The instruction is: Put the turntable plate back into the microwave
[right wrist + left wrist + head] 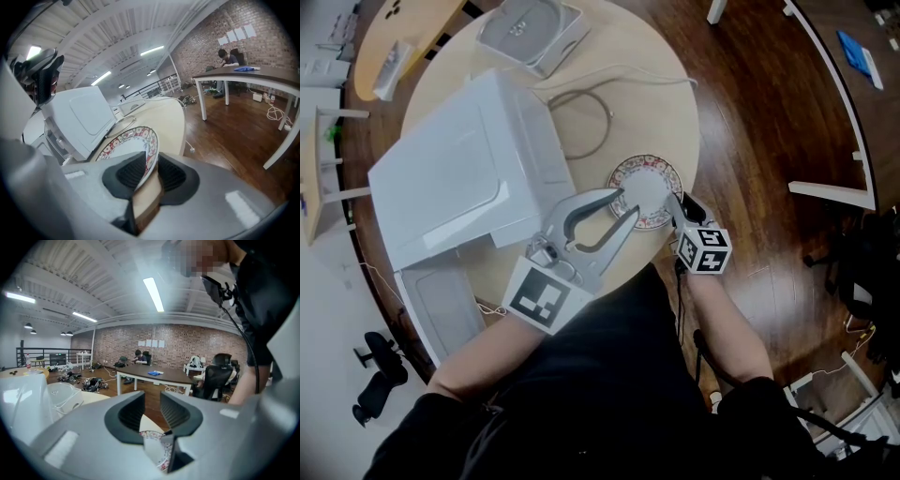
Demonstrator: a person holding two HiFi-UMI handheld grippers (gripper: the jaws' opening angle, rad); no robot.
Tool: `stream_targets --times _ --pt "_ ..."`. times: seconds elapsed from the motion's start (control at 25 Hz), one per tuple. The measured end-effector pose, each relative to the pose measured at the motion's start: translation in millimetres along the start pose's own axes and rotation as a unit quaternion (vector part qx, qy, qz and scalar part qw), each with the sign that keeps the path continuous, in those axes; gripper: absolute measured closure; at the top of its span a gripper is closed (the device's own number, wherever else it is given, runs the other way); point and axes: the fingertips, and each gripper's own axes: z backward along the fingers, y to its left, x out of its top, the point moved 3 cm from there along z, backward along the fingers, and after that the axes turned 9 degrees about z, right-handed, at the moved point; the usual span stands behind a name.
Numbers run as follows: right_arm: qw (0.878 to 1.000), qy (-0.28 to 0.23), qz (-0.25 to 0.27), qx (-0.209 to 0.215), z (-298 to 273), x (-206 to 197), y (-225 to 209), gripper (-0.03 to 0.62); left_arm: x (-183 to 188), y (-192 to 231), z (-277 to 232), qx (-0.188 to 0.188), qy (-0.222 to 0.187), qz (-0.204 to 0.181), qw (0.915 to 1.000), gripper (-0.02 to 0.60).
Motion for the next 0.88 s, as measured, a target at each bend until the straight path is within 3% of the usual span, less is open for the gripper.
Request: stream_targets --times 0.32,0.56,0.88 --pt "0.999 0.004 -0.043 0.005 -2.1 -1.9 -3.5 0.531 13.0 -6.4 9.2 -0.006 -0.014 -0.004 0.9999 0.468" --pt "0.998 -0.012 -0.058 0.004 0.6 3.4 -2.4 0.549 20.0 -13.6 18.1 -0.023 -0.014 -0.027 0.9993 0.469" --pt "0.995 -0.042 -0.092 0.007 7.2 16.1 0.8 0.569 24.0 -3.1 46.3 -0.003 -0.031 -0.012 0.9994 0.471"
